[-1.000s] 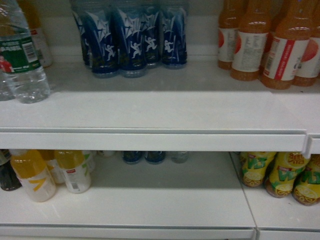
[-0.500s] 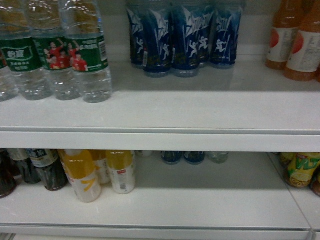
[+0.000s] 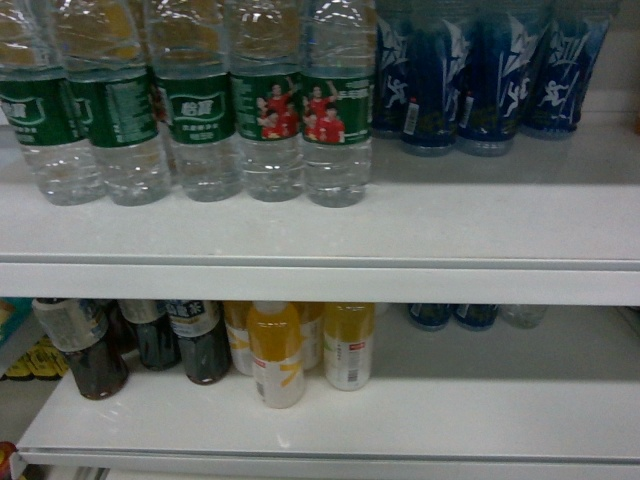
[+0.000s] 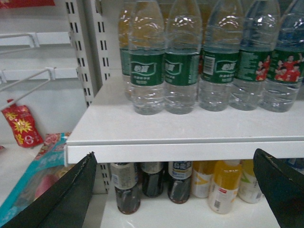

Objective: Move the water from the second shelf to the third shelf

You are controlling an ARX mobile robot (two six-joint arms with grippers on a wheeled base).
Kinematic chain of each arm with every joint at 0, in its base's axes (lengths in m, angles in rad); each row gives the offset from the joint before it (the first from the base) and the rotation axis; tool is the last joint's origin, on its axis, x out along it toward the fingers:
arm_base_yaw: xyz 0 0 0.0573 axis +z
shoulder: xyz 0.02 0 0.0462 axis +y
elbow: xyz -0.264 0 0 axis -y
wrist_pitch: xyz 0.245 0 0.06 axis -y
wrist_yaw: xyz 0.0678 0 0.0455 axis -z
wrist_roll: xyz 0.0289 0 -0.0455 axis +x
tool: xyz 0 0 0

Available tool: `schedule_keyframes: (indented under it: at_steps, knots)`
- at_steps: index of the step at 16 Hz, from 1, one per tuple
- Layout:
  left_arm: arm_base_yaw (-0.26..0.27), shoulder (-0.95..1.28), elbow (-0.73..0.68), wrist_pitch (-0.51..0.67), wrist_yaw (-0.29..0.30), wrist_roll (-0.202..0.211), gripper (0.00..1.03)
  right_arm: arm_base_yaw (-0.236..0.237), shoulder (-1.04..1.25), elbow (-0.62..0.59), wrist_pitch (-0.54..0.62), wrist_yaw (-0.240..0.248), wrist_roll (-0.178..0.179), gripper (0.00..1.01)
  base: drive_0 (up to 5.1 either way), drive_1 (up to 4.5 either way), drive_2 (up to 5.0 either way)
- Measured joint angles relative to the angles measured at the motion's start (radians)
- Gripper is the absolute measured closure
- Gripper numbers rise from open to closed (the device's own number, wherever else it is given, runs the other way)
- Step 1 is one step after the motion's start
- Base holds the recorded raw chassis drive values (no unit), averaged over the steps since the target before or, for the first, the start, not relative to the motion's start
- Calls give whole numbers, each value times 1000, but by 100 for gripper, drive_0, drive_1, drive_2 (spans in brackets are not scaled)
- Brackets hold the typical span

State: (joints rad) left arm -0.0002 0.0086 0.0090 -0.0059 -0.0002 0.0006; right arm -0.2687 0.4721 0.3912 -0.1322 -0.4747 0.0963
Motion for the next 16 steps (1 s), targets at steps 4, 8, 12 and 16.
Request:
schedule_keyframes:
  at_steps: [4,8,12,16]
  knots:
    - [0,0,0,3,0,0,5,0,-3,0,0,-1,0,64,-496,250,250]
    - [0,0,0,2,0,0,5,0,-1,0,-1,-1,0,64,-497,249,249]
    - [0,0,0,3,-1,0,5,0,-3,0,2,-1,0,64,-498,248,248]
    - [0,0,0,3,0,0,5,0,-2,0,-1,-1,0,64,-491,254,254]
